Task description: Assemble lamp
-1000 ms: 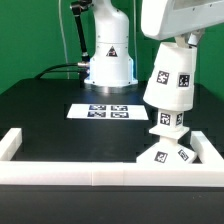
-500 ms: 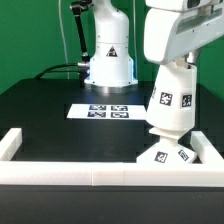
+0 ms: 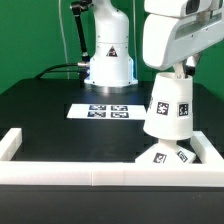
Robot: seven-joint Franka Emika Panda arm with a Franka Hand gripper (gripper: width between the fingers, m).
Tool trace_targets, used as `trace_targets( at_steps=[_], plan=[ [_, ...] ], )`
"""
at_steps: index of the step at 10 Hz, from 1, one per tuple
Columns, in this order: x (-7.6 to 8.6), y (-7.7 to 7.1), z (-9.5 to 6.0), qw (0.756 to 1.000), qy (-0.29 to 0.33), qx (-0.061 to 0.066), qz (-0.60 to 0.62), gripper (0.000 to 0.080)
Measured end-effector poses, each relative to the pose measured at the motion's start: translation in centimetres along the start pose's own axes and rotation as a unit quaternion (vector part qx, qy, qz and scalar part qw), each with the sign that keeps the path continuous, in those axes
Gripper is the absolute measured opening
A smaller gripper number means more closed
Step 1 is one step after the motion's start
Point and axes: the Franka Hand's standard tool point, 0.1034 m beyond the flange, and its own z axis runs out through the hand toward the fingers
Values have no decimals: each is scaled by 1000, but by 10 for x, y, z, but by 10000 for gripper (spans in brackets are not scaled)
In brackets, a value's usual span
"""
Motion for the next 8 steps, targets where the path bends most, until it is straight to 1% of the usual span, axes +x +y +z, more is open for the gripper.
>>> trace_targets(
  at_steps=[1, 2, 3, 4, 5, 6, 8],
  plan=[
    [1, -1, -1, 1000, -1, -3, 7, 304],
    [1, -2, -2, 1000, -3, -8, 16, 304],
    [0, -5, -5, 1000, -3, -12, 24, 487],
    [0, -6, -7, 999, -2, -15, 30, 624],
    [-1, -6, -13, 999, 1, -25, 40, 624],
    [-2, -10, -17, 998, 12, -34, 57, 683],
    [3, -23, -19, 994, 38, -59, 81, 696]
  ],
)
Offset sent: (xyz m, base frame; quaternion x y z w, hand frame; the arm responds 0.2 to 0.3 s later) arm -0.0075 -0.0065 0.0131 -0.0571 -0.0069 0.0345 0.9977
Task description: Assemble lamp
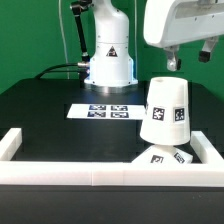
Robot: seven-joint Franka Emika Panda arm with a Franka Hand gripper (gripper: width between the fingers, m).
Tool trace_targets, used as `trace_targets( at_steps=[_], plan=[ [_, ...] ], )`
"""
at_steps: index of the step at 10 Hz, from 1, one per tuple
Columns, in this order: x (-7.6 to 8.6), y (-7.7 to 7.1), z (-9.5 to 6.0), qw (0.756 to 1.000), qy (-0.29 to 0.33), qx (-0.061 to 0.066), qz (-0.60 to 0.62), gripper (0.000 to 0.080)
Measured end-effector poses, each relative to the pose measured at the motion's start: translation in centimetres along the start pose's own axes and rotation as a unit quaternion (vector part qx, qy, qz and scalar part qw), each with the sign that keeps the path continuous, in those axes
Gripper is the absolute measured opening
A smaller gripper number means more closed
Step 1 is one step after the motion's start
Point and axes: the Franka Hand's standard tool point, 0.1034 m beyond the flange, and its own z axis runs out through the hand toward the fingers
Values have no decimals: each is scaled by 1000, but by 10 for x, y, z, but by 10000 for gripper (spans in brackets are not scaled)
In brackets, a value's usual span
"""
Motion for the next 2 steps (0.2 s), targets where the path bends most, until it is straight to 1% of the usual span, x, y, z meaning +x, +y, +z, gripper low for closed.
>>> trace_targets(
  at_steps=[1, 2],
  plan=[
    [4, -8, 3, 1000, 21, -13, 9, 696],
    [4, -14, 9, 999, 40, -20, 15, 699]
  ],
)
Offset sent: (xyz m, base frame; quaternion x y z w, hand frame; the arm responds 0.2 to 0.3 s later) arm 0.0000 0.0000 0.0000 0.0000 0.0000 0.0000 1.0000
